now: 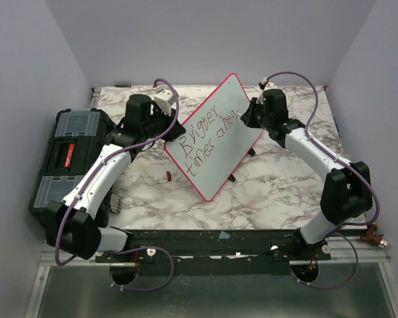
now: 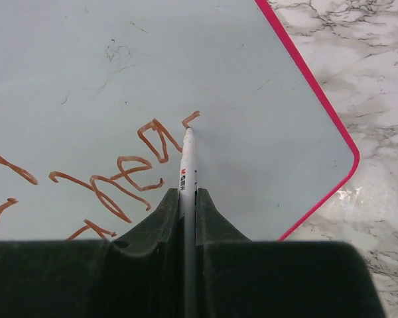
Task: Write a sentence on the whiteboard
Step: Write on the whiteboard at the whiteboard stand.
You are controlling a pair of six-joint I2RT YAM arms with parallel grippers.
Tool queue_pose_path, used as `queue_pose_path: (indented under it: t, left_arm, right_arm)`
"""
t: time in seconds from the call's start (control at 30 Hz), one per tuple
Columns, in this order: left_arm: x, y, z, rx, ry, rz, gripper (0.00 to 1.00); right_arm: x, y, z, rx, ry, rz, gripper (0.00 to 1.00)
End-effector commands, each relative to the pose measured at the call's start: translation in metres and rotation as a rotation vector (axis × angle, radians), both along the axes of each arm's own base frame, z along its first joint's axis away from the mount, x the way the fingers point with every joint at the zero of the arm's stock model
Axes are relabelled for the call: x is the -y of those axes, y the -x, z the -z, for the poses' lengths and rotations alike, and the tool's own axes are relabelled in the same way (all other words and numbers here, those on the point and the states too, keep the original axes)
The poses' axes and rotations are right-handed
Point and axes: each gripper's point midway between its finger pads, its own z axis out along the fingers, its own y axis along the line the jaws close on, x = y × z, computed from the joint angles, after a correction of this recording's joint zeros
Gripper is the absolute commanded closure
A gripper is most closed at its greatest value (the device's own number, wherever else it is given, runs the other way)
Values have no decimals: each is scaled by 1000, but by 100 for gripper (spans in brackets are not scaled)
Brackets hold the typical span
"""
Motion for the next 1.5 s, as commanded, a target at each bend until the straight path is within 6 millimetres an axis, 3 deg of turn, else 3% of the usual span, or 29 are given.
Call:
queue_pose_path:
  t: [0.0,0.57,1.47]
  left_arm:
    - [-2,-8,-1,87,-82,38,100]
    - [-2,-8,-1,88,-85,38,100]
    - [-2,-9,2,83,-91,39,100]
  right_arm:
    - [1,9,12,-38,15,-12,99]
    - [4,-1,15,-53,39,18,99]
    - [-14,-32,-15,-2,-8,-5,99]
